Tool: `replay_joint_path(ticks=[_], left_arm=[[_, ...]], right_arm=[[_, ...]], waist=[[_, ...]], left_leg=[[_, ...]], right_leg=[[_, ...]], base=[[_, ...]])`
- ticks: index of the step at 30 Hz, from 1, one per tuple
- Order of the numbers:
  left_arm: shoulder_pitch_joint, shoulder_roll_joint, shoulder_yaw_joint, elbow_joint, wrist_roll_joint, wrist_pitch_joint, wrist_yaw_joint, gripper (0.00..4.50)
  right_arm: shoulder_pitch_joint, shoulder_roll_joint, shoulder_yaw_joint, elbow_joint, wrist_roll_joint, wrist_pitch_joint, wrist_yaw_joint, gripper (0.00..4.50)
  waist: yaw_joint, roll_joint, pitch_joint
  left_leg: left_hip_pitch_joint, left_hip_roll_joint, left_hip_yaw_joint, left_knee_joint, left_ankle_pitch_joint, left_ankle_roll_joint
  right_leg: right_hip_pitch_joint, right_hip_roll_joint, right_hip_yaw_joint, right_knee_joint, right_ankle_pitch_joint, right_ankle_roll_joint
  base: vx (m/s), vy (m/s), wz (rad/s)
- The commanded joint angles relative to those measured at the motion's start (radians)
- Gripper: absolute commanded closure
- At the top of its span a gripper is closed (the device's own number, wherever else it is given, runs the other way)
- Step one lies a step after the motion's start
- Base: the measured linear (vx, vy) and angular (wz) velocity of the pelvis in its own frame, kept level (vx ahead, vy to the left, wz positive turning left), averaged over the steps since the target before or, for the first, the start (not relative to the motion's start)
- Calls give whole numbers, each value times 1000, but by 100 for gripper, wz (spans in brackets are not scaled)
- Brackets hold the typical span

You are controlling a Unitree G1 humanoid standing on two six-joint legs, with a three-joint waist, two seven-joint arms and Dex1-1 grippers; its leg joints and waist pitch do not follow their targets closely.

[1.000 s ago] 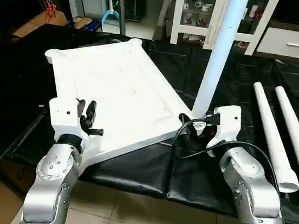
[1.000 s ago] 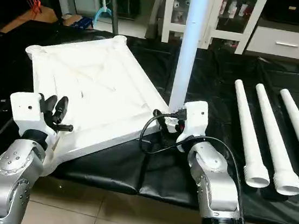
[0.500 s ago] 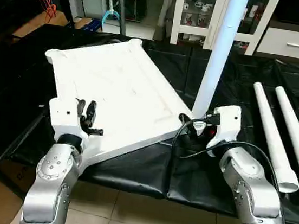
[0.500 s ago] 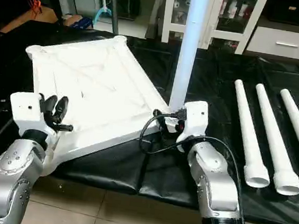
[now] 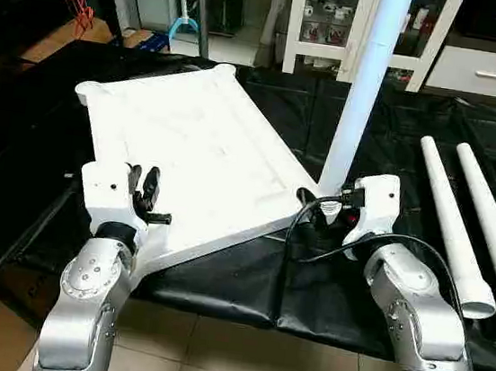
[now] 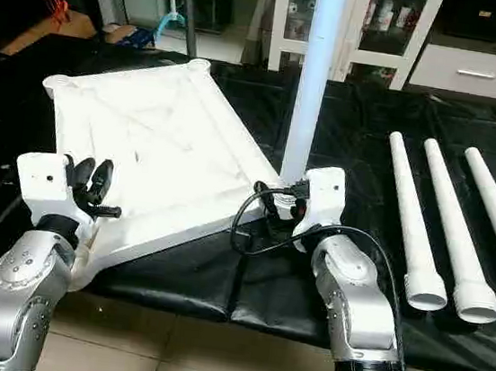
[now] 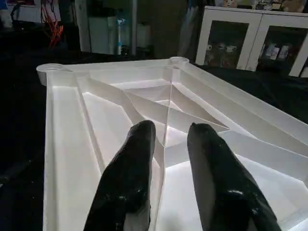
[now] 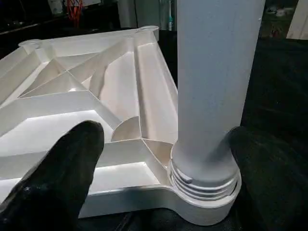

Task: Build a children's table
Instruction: Rotate leg to tighten

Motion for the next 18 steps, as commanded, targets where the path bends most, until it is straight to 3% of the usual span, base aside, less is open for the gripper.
replay_joint_path(ticks=[1,18], left_arm=[[6,1,5,-18,2,8,9,317],[6,1,5,-18,2,8,9,317]], right_arm=[[-2,1,2,-20,14,11,-1,2],[-2,1,2,-20,14,11,-1,2]], waist=[[4,-14,-63],[4,-14,-63]], left_leg=[[30,34,-16,-98,-337,-14],[30,34,-16,-98,-345,-14]], right_leg=[[25,3,6,-64,-263,-120],[25,2,6,-66,-278,-119]], base=[[0,0,0],[0,0,0]])
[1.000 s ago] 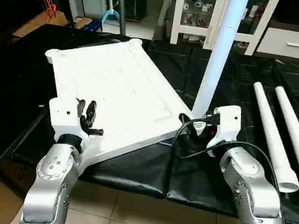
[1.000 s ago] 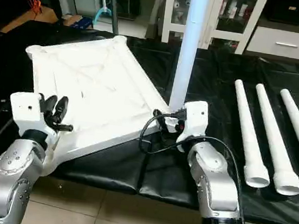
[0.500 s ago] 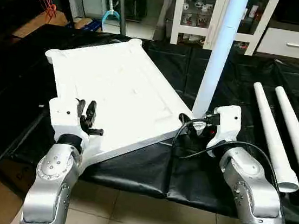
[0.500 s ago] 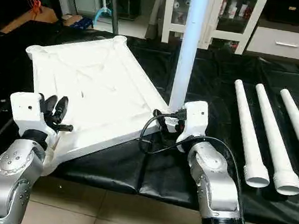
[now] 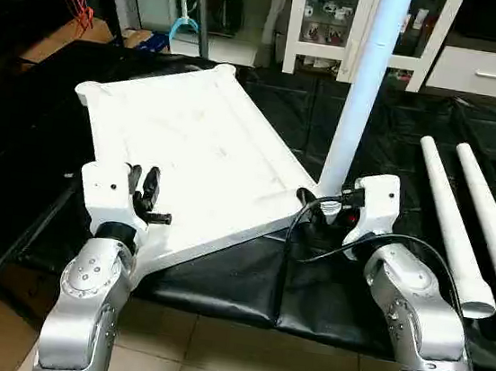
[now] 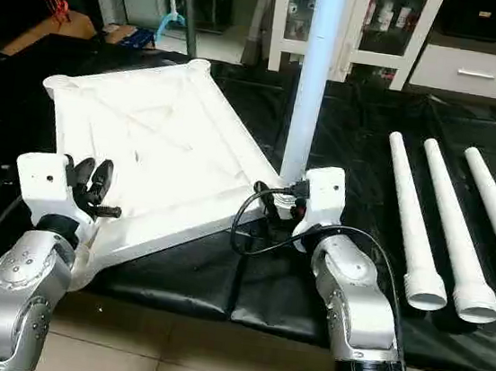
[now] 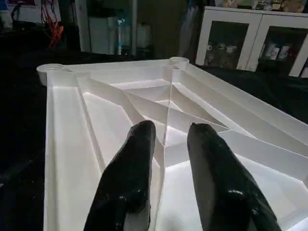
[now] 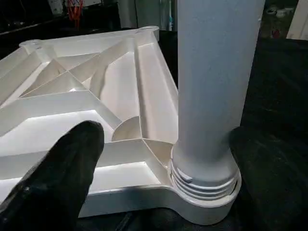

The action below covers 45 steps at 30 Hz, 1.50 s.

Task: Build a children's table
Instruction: Rotate leg to tighten

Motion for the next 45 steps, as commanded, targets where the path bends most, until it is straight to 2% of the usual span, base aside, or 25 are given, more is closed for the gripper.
replay_joint_path(ticks=[1,45], left_arm=[[6,1,5,-18,2,8,9,317],[6,1,5,-18,2,8,9,317]], right_arm=[[-2,1,2,-20,14,11,-1,2],[-2,1,2,-20,14,11,-1,2]], waist=[[3,-14,-63],[4,-14,-64]], left_leg=[[30,34,-16,-98,-347,-15],[30,34,-16,-97,-339,-11]], right_leg=[[25,2,6,-66,-282,-120],[26,3,6,-65,-276,-123]], base=[[0,0,0],[0,0,0]])
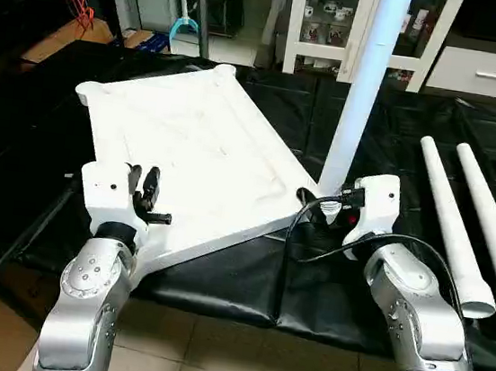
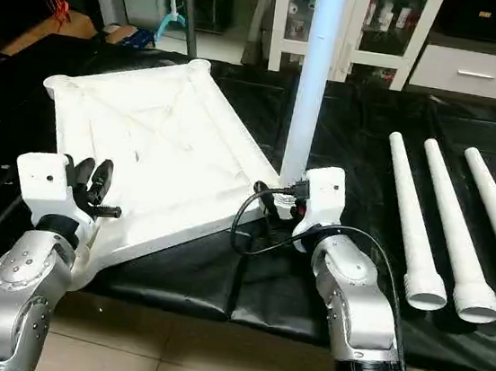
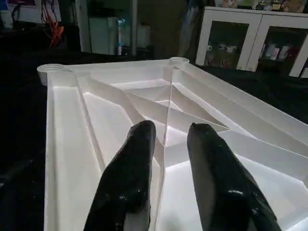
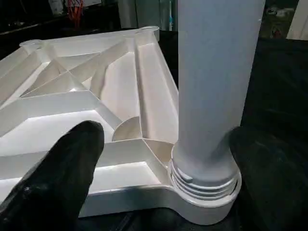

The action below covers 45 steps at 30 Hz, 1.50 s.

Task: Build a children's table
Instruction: Rotate leg to tighten

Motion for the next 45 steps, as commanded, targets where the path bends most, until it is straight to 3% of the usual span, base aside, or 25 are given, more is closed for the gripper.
replay_joint_path(ticks=[1,45], left_arm=[[6,1,5,-18,2,8,9,317],[6,1,5,-18,2,8,9,317]], right_arm=[[-2,1,2,-20,14,11,-1,2],[-2,1,2,-20,14,11,-1,2]], waist=[[3,-14,-64],[4,-14,-64]], left_leg=[[30,33,-16,-97,-339,-11],[30,33,-16,-97,-338,-11]], right_leg=[[26,3,6,-65,-275,-123],[26,3,6,-65,-272,-124]], base=[[0,0,0],[0,0,0]])
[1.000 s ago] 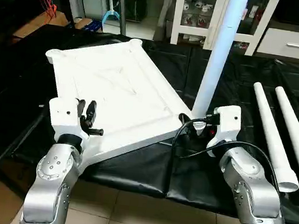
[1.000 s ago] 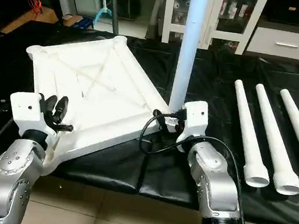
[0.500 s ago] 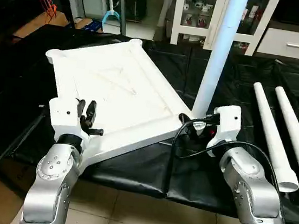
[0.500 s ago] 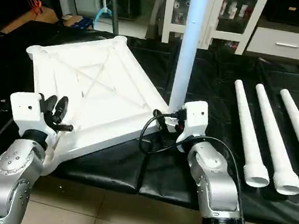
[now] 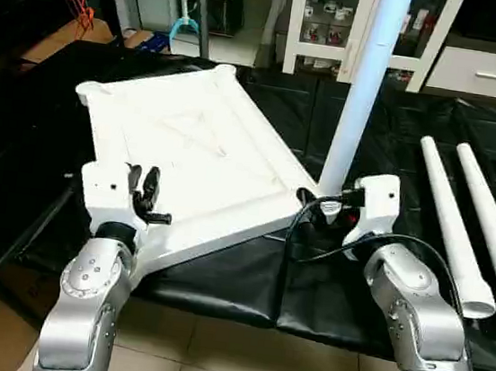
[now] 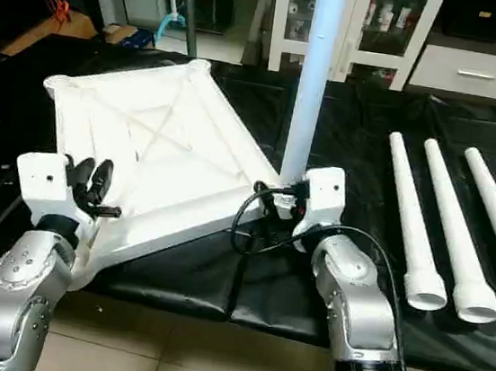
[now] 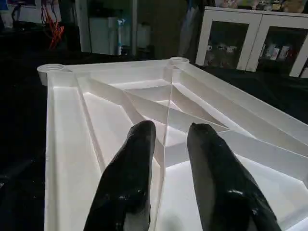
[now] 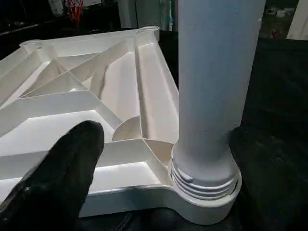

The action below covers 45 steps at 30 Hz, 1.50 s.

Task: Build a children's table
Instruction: Rotate leg to tighten

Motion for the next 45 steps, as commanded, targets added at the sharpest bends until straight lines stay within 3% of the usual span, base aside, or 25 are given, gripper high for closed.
replay_joint_path(ticks=[1,10,11,12,14,16,18,19,24,25,27,30,31,32,33,35,36,37,38,40,43,44,45], left_arm=[[6,1,5,-18,2,8,9,317],[6,1,5,-18,2,8,9,317],[-103,26,12,-84,-36,274,29,317],[-102,30,11,-86,-35,273,25,317],[-97,33,11,-91,-35,271,22,317],[-90,33,13,-92,-37,266,21,317],[-82,32,14,-94,-37,262,21,317],[-79,32,14,-96,-37,260,20,317],[-81,26,17,-137,-59,315,25,317],[-75,19,20,-143,-69,305,21,317],[-56,11,23,-151,-82,274,12,317],[23,14,20,-139,-96,184,-27,317],[23,14,20,-139,-96,184,-27,317],[66,37,-16,-140,-68,160,-49,317],[97,42,-38,-157,-58,148,-58,288],[143,37,-59,-188,-59,136,-65,282],[146,36,-60,-191,-60,135,-65,262],[156,33,-63,-198,-63,133,-66,262],[165,33,-72,-208,-61,129,-68,246],[172,34,-81,-215,-57,126,-68,234],[165,42,-125,-233,-41,115,-73,207],[165,48,-134,-230,-36,107,-77,201],[165,48,-134,-230,-36,107,-77,198]], right_arm=[[-2,1,2,-20,14,11,-1,2],[-2,1,2,-20,14,11,-1,2],[-69,41,-30,-68,-73,199,-202,2],[-68,45,-33,-66,-71,189,-205,2],[-68,48,-35,-64,-68,176,-204,2],[-65,51,-35,-69,-64,173,-201,2],[-64,56,-40,-76,-52,170,-197,2],[-63,57,-42,-79,-48,170,-196,2],[-67,57,-38,-113,-53,210,-200,2],[-65,53,-34,-116,-56,208,-198,2],[-58,42,-23,-117,-64,201,-192,2],[-29,7,17,-116,-82,148,-143,2],[-29,7,17,-116,-82,148,-143,2],[-16,-16,46,-117,-107,122,-125,2],[-6,-30,69,-120,-119,107,-104,2],[11,-43,100,-133,-123,76,-66,2],[12,-43,101,-134,-123,74,-65,2],[15,-42,105,-137,-122,65,-60,2],[18,-41,109,-136,-127,45,-60,2],[20,-41,113,-134,-131,29,-61,2],[26,-14,93,-102,-129,-10,-89,2],[29,-12,89,-98,-121,-17,-83,2],[29,-12,89,-98,-121,-17,-83,2]], waist=[[3,-15,-64],[4,-14,-64],[3,-14,-62],[9,-12,-65],[9,-13,-58],[9,-17,-59],[11,-12,-63],[10,-20,-64],[15,-19,-63],[16,-23,-63],[19,-20,-62],[25,-41,-61],[26,-32,-61],[23,-54,-63],[29,-54,-63],[27,-54,-59],[22,-72,-58],[25,-66,-57],[24,-78,-55],[22,-76,-52],[18,-86,-48],[19,-78,-48],[17,-82,-47]], left_leg=[[29,33,-16,-97,-337,-10],[29,34,-16,-97,-332,-9],[32,31,-16,-95,-300,-29],[34,24,-19,-95,-285,-33],[33,29,-20,-101,-364,-40],[35,28,-19,-99,-388,-47],[33,28,-20,-98,-363,-49],[32,28,-19,-97,-359,-48],[33,29,-19,-99,-358,-51],[33,29,-18,-99,-357,-51],[34,29,-19,-100,-363,-54],[28,32,-16,-99,-348,-45],[30,32,-17,-100,-359,-51],[28,33,-18,-100,-365,-53],[28,35,-20,-102,-354,-51],[33,39,-19,-106,-383,-66],[31,39,-17,-105,-394,-67],[33,39,-20,-109,-416,-75],[35,40,-21,-110,-441,-79],[37,41,-23,-111,-463,-86],[39,38,-27,-113,-530,-99],[41,38,-29,-113,-541,-104],[41,38,-28,-113,-549,-105]], right_leg=[[26,3,5,-65,-275,-123],[26,3,5,-64,-271,-124],[24,7,8,-48,-245,-133],[23,10,7,-47,-238,-138],[22,4,4,-64,-326,-109],[18,4,5,-68,-352,-90],[20,5,6,-66,-322,-83],[20,6,6,-66,-314,-84],[19,7,7,-63,-313,-83],[19,7,6,-65,-316,-82],[17,6,7,-66,-328,-77],[20,1,8,-71,-348,-66],[16,3,9,-72,-362,-57],[19,4,8,-70,-369,-49],[18,2,9,-68,-365,-41],[12,5,11,-71,-366,-39],[11,7,11,-74,-370,-37],[11,5,11,-73,-379,-37],[8,6,11,-73,-397,-35],[5,6,12,-76,-405,-31],[1,7,10,-84,-457,-14],[0,6,11,-84,-463,-11],[-2,8,11,-87,-467,-8]], base=[[0,0,0],[0,0,0],[0,0,0],[0,0,0],[0,0,0],[0,0,0],[0,0,0],[0,0,0],[0,0,0],[0,0,0],[0,0,0],[0,0,0],[0,0,0],[0,0,0],[0,0,0],[0,0,0],[0,0,0],[0,0,0],[0,0,0],[0,0,0],[0,0,0],[0,0,0],[0,0,0]])
